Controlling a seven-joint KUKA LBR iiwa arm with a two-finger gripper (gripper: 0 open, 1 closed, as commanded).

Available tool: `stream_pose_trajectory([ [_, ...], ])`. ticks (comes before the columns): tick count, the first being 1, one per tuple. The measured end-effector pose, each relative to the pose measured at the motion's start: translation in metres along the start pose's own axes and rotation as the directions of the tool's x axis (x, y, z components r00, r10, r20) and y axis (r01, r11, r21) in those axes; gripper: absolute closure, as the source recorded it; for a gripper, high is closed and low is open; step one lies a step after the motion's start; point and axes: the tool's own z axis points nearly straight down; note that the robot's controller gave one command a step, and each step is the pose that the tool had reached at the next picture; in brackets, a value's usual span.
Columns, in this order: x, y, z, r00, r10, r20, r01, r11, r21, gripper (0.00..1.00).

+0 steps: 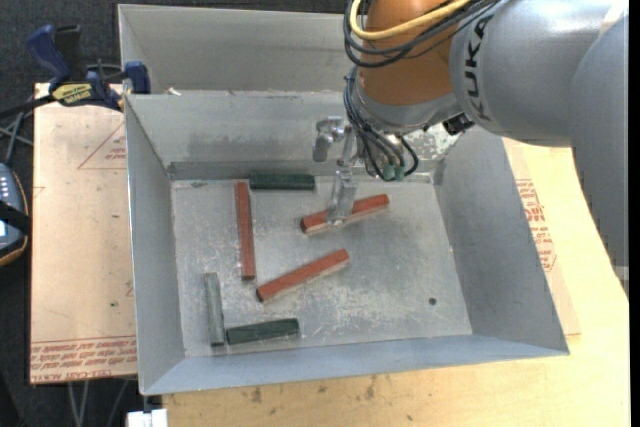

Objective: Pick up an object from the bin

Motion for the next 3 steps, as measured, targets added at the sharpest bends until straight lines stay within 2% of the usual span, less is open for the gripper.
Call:
stream_pose_trajectory([
  [1, 0.0, 0.0, 0.0, 1.0, 0.0, 0.0, 0.0, 1.0, 0.0, 0.0],
  [2, 0.012, -0.089, 0.11, 0.996, -0.092, 0.002, 0.092, 0.996, 0.002, 1.0],
  [3, 0.012, -0.089, 0.11, 0.996, -0.091, 0.003, 0.091, 0.996, 0.002, 1.0],
])
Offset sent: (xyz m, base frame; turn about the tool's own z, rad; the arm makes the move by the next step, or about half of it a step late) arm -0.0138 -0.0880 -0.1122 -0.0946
